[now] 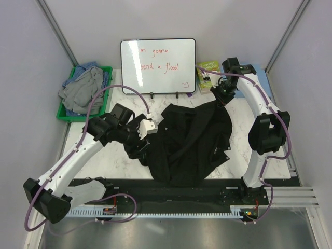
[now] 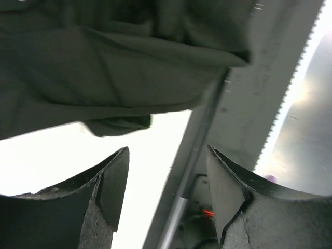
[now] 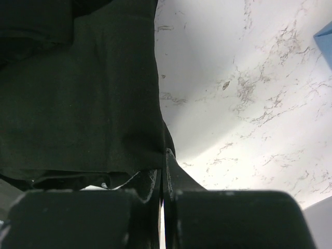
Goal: Fold and stack the long sleeve shirts
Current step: Flatten the shirt out
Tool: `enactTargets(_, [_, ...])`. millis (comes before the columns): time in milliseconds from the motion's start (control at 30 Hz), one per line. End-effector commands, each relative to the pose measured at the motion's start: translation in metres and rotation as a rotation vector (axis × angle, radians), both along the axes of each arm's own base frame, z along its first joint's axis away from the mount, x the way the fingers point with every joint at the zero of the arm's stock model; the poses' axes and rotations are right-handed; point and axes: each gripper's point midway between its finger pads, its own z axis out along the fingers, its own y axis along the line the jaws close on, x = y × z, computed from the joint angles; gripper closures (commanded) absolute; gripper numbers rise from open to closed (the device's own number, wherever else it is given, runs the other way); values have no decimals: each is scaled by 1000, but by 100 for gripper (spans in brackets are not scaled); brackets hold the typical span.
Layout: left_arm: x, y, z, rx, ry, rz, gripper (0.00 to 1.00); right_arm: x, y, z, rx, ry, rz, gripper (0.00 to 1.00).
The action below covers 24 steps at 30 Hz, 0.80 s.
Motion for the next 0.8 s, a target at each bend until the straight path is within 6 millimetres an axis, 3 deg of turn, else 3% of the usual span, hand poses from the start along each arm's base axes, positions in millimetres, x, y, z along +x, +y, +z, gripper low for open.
enactTargets(0, [67,-11,-11,42,-162,51,32,3,2,24,26,-53,18,100])
enactTargets(67, [94,-19,-14,31,-175,101,31,2,5,31,40,-67,22,100])
enactTargets(100, [115,-24,-24,55,-154,129,30,2,5,35,44,-74,21,100])
enactTargets(167, [148,-35,-15,25,-181,147,30,-1,5,40,48,-83,16,100])
enactTargets(200, [162,-36,-21,28,-167,163,30,-3,4,41,49,-84,13,100])
enactTargets(233, [172,-43,-38,36,-125,138,29,-4,3,43,48,-87,11,100])
enactTargets(267, [185,-49,-35,31,-145,123,28,-6,3,43,46,-84,11,100])
enactTargets(367, [201,-53,-56,69,-162,24,27,-13,3,35,47,-60,9,100])
enactTargets(433, [202,-53,-67,95,-193,-103,27,-12,4,31,52,-50,5,100])
enactTargets(567, [181,-47,-90,108,-207,-327,29,2,6,30,58,-68,-8,100])
enactTargets(767, [170,-65,-95,53,-234,-486,29,22,10,24,66,-78,-35,100])
